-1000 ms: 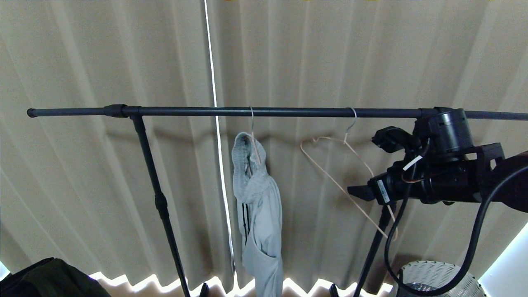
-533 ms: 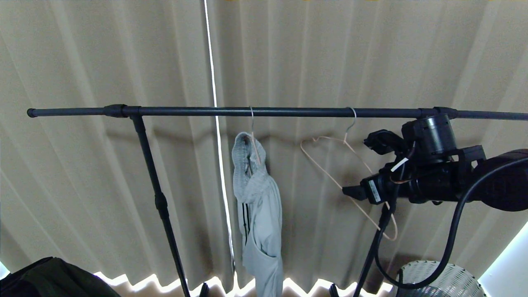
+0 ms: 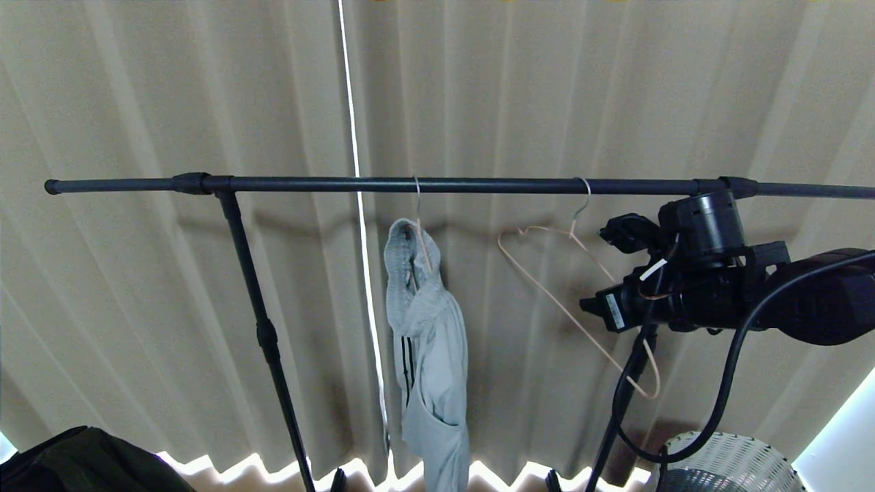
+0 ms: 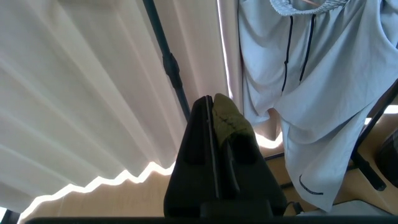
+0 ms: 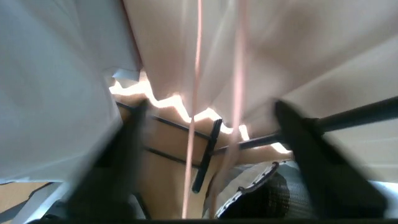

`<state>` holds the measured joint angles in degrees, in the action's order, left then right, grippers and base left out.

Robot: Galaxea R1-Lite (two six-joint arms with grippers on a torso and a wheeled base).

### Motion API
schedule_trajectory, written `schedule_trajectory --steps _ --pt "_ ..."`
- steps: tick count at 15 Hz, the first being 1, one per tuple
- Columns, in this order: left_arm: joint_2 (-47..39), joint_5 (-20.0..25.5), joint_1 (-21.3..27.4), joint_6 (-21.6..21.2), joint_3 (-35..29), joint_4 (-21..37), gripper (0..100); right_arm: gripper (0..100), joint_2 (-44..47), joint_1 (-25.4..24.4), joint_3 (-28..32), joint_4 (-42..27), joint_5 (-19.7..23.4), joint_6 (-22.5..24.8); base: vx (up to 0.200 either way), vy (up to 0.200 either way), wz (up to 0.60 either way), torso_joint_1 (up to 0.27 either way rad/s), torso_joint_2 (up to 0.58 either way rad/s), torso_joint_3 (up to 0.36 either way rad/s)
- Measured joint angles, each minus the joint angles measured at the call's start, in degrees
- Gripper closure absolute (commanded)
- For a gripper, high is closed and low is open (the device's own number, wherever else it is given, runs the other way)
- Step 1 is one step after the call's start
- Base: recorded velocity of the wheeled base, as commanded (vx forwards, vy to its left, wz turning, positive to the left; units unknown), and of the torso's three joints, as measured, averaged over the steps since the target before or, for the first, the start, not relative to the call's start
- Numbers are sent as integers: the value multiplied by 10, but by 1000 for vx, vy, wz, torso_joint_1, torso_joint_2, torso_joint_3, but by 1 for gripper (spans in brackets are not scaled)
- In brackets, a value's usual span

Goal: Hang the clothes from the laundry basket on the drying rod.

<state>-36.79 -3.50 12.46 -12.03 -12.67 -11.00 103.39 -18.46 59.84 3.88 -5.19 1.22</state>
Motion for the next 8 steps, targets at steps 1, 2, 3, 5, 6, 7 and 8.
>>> schedule_trajectory --steps 1,2,3,5,6,7,8 --pt "1 0 0 0 0 0 100 100 0 1 1 0 0 0 0 0 0 0 0 0" --pt "2 0 0 0 -1 0 100 100 0 3 1 1 0 0 0 0 0 0 0 0" --pt "3 0 0 0 -1 0 100 100 -1 4 0 0 0 0 0 0 0 0 0 0" --pt "6 0 0 0 -2 0 100 100 -8 7 -2 0 1 -1 0 0 0 0 0 0" --pt "7 0 0 0 -2 0 100 100 -13 9 -3 -1 1 -1 0 0 0 0 0 0" --pt "8 -1 -1 0 -2 0 100 100 -18 11 -4 -1 1 -3 0 0 0 0 0 0" --pt "9 -1 -1 -1 -2 0 100 100 -24 13 -4 -1 1 -8 0 0 0 0 0 0"
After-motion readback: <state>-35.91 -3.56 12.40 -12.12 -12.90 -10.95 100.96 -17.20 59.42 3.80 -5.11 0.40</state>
